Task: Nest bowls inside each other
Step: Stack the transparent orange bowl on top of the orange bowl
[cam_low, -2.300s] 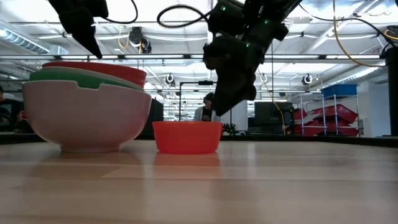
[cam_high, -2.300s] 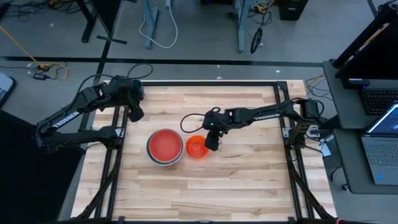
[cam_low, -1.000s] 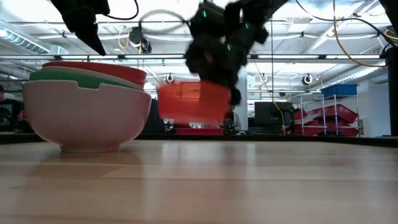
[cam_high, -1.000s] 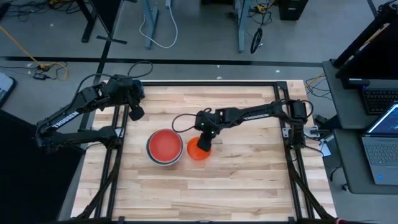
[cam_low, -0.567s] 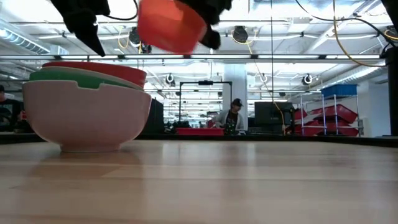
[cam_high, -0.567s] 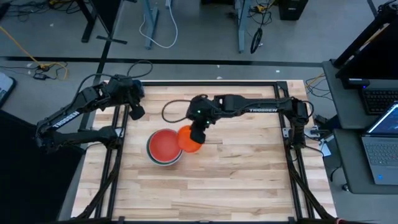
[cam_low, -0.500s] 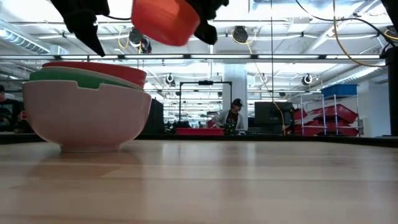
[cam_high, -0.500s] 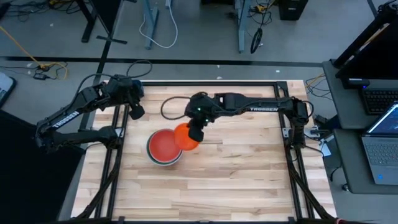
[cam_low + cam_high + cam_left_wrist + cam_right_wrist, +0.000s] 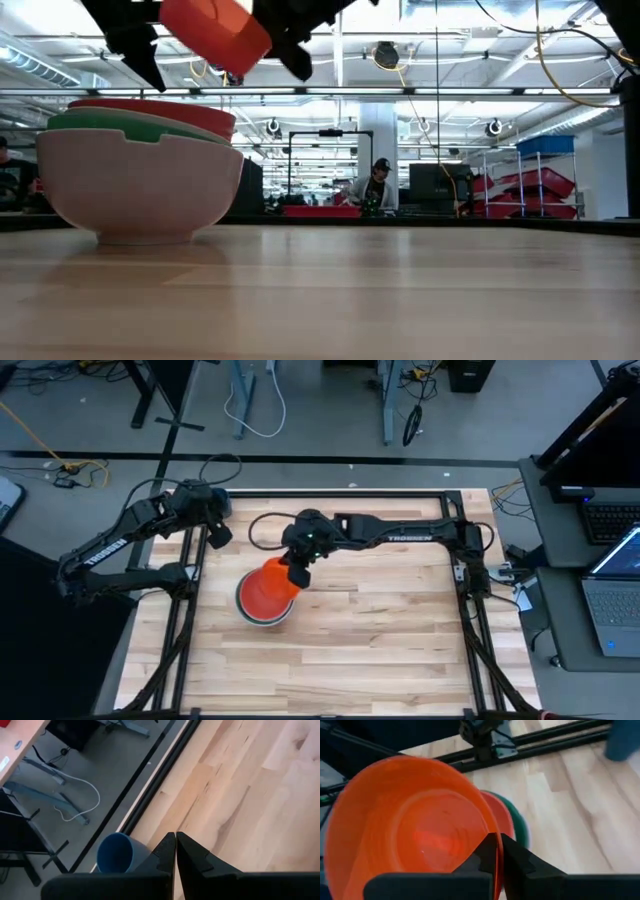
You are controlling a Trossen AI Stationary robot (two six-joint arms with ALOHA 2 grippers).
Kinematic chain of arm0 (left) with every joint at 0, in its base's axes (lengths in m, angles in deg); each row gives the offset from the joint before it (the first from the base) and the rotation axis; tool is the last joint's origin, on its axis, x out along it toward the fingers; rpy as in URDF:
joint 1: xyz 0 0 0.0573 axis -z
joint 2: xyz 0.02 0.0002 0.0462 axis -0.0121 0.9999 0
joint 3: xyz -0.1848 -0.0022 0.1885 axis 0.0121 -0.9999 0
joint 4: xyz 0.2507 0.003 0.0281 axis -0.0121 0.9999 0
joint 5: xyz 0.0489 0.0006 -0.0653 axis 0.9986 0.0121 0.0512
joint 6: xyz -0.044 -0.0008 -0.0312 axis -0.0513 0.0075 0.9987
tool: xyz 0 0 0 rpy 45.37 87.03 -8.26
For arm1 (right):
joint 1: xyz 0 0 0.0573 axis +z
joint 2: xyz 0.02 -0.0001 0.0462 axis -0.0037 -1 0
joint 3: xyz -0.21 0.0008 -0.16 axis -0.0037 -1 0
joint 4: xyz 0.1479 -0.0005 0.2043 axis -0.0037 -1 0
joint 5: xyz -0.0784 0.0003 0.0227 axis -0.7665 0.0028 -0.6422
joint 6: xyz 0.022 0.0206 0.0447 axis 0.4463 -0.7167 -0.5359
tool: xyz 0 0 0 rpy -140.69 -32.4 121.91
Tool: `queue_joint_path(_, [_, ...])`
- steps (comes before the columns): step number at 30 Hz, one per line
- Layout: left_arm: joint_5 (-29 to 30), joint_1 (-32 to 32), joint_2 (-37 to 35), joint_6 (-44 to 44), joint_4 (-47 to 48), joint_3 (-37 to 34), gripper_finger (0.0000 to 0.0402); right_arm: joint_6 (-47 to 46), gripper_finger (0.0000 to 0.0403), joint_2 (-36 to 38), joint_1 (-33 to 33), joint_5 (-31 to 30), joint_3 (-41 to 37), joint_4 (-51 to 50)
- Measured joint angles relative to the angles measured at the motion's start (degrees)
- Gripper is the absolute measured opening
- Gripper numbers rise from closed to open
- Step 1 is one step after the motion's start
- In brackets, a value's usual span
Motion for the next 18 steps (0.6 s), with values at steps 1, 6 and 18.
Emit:
queue_joint_path(1, [0.1,0.0,0.0,0.0,0.0,0.0,0.0000,-0.1,0.0000,-0.7,0.0,0.5,0.0,1.1])
queue_joint_path(6, [0.2,0.0,0.0,1.5,0.0,0.0,0.0000,-0.9,0.0000,-3.5,0.0,2.4,0.0,3.6])
queue_joint_path(18, [0.3,0.0,0.0,1.5,0.0,0.0,0.0000,-1.3,0.0000,-7.3,0.4,7.6,0.0,9.3])
